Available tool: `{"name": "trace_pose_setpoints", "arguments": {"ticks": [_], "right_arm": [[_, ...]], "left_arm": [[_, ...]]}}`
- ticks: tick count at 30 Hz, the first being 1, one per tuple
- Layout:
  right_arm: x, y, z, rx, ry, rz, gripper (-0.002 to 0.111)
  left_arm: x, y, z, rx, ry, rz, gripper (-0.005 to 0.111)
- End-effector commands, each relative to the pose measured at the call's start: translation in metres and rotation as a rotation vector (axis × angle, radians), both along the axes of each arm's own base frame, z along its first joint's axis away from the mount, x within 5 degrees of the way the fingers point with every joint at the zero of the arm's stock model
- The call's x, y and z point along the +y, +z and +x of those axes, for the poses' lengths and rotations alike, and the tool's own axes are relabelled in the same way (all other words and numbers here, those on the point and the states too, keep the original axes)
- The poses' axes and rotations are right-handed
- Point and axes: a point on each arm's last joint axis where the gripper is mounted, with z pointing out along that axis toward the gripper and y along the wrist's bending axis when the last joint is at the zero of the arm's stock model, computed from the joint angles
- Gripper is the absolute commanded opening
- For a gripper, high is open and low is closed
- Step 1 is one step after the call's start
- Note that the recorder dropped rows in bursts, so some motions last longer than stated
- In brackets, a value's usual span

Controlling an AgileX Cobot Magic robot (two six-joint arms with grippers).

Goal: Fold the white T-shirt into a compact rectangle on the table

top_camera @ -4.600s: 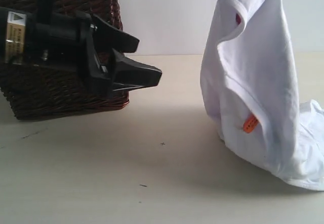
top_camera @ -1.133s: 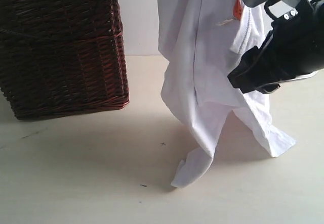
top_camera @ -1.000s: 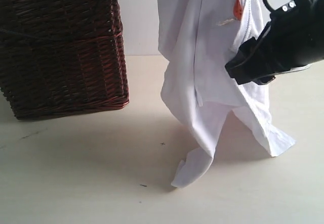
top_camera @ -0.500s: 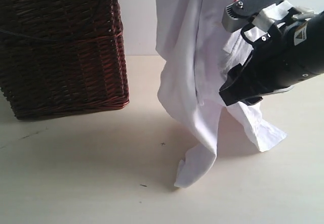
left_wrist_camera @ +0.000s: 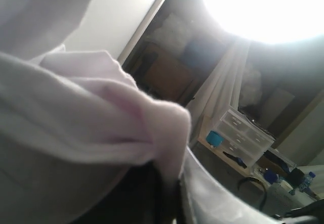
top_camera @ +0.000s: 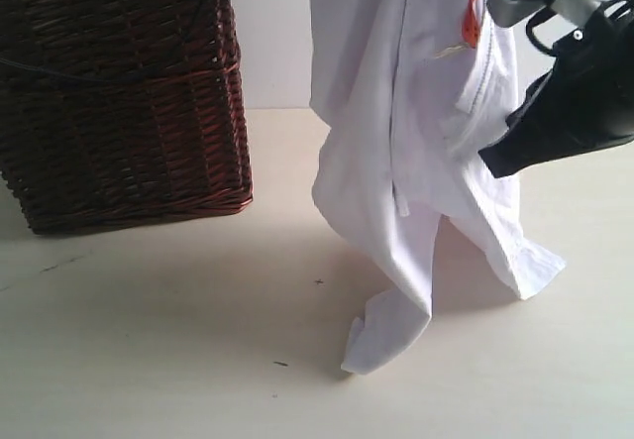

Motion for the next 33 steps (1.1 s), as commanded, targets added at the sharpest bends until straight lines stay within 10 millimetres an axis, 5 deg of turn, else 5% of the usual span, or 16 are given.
{"name": "trace_pose_setpoints", "arguments": {"ticks": [1,2,7,11,17,23,28,30,33], "right_arm": [[0.01,0.011,-0.022,0.02,0.187,0.081,0.034],[0.014,0.006,-0.026,0.033,0.221,0.108,0.048],[0.03,-0.013,-0.032,-0.017,0.269,0.036,0.053],[0.028,-0.03,-0.017,-0.033,0.146,0.013,0.06],[0.049,-0.048,-0.003,-0.038,0.188,0.045,0.061],[0.008,-0.031,0.007,-0.111,-0.27,-0.172,0.05],[0.007,-0.031,0.006,-0.108,-0.244,-0.214,0.0],[0.009,-0.026,0.005,-0.13,-0.221,-0.175,0.002],[0.004,0.005,-0.009,-0.245,-0.191,-0.099,0.021]], "left_arm": [[0.002,0.011,-0.005,0.003,-0.018,-0.028,0.0],[0.002,0.011,-0.005,0.003,-0.023,-0.026,0.0],[0.002,0.011,-0.008,-0.007,-0.051,-0.021,0.0],[0.002,0.011,-0.007,-0.004,-0.04,-0.022,0.0],[0.002,0.01,-0.007,-0.012,-0.04,-0.008,0.0],[0.002,0.009,-0.007,-0.016,-0.045,-0.005,0.0],[0.001,0.008,-0.011,-0.037,-0.09,0.018,0.0],[0.001,0.007,-0.011,-0.043,-0.09,0.029,0.0],[0.001,0.005,-0.012,-0.039,-0.093,0.046,0.0]]}}
